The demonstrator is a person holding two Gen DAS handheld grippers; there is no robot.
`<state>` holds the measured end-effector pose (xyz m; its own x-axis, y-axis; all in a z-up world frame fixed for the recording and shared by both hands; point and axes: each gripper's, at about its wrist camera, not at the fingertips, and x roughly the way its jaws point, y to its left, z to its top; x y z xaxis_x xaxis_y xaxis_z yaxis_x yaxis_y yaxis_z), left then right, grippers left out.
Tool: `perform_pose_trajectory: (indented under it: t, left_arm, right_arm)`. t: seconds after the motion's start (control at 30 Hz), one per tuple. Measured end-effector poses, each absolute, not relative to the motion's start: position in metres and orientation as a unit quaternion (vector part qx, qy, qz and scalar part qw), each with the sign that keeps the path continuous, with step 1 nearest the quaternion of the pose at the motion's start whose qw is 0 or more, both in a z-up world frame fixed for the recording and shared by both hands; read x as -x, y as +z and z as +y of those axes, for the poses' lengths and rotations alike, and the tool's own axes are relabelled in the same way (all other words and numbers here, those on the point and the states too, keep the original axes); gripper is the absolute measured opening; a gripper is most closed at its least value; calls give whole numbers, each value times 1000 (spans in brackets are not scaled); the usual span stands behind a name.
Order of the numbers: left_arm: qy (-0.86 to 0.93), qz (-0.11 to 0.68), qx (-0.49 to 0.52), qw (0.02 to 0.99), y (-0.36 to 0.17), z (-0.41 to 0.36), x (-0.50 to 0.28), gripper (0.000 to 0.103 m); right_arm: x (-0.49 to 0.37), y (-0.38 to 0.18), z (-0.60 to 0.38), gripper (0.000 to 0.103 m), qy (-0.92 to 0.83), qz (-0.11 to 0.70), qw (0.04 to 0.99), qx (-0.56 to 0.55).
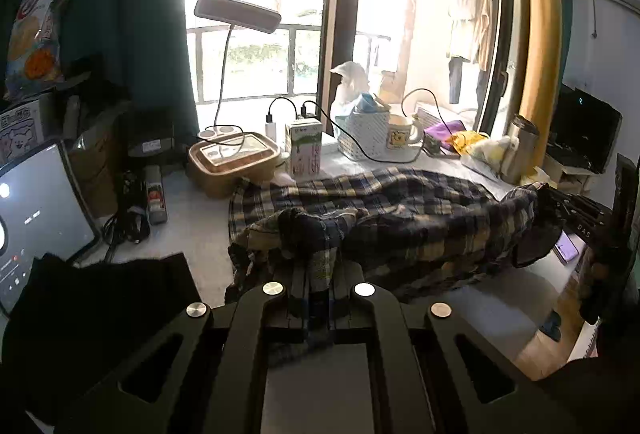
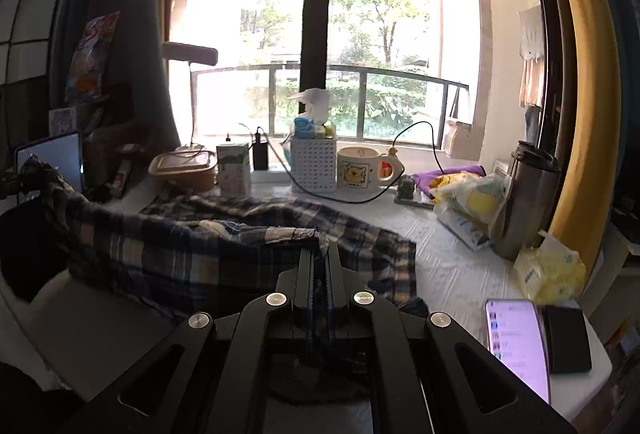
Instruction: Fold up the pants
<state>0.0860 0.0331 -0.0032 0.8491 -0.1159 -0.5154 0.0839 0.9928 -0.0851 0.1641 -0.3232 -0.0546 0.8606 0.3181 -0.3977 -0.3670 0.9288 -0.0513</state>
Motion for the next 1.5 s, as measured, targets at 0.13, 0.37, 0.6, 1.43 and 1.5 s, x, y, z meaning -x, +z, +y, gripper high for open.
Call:
perform_pose_trajectory:
  t: [0.13,0.37,0.6,1.43,1.5]
  left_arm:
    - [-54,267,33,962,-2,37,-111,5]
    - [-54,263,24,963,-3,46,-159,5]
    - [-71,272,14,960,-12,55,-225,5]
    - [-5,359,71,931,-74,104,-264,57]
    - [-11,373,80,925,-84,105,-257,57]
  right_arm:
    - [-195,-51,-327,4,181,202,961,48]
    - [-254,-45,-317,4,183,212,959,42]
    - [-310,-46,-316,4,178,237,955,23]
    - [-387,-55,-359,95,79,295,952,-22]
    - [-374,-59,-364,95,84,303,949,-28]
